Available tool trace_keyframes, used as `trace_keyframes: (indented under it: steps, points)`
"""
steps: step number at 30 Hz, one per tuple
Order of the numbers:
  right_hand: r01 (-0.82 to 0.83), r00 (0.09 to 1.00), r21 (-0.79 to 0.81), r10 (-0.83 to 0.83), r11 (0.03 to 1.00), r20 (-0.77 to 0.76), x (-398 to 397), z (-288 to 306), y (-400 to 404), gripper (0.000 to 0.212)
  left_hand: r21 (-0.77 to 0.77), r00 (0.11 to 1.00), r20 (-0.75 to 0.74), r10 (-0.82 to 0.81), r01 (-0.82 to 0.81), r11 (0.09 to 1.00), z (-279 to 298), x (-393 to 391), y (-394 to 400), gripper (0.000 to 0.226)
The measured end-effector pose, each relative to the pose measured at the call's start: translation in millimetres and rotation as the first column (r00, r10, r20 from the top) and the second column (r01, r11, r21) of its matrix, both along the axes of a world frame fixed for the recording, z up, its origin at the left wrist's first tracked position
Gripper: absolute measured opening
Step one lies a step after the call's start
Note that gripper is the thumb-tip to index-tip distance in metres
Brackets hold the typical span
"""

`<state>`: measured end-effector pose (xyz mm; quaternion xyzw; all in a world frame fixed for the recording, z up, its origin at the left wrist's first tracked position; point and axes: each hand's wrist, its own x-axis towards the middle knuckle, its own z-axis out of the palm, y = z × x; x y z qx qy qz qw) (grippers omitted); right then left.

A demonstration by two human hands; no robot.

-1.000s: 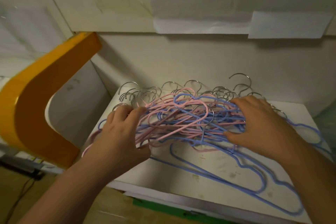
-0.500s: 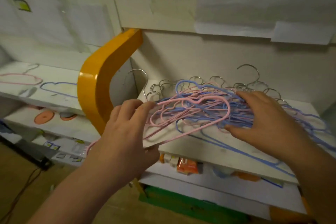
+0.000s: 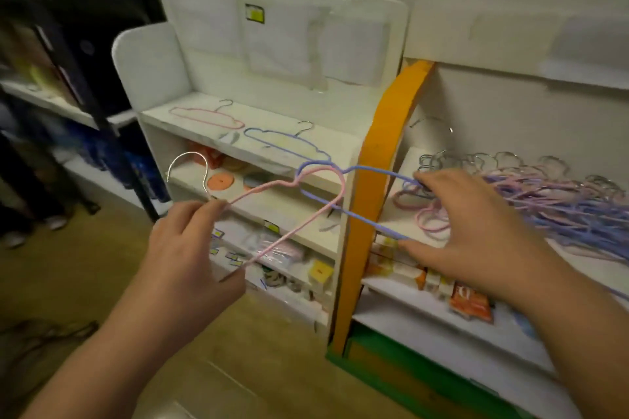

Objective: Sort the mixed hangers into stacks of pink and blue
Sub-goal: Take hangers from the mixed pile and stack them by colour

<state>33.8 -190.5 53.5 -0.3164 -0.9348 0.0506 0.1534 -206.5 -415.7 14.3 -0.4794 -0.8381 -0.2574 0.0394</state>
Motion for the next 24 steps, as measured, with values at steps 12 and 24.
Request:
trace_keyframes:
  steps: [12, 24]
  points:
    - [-0.162, 0.987, -0.058, 0.162, 0.985, 0.001, -206.3, -41.8, 1.5, 0.087, -0.118, 0.984, -0.026, 0.174, -0.176, 0.977, -20.3, -163.1, -7.6, 0.090]
    - [-0.041, 0.999, -0.199, 0.044, 0.979, 0.013, -357.5, -65.1, 100.3, 0.083, -0.253, 0.997, -0.033, 0.065, -0.071, 0.965, -21.0, -342.8, 97.3, 0.097]
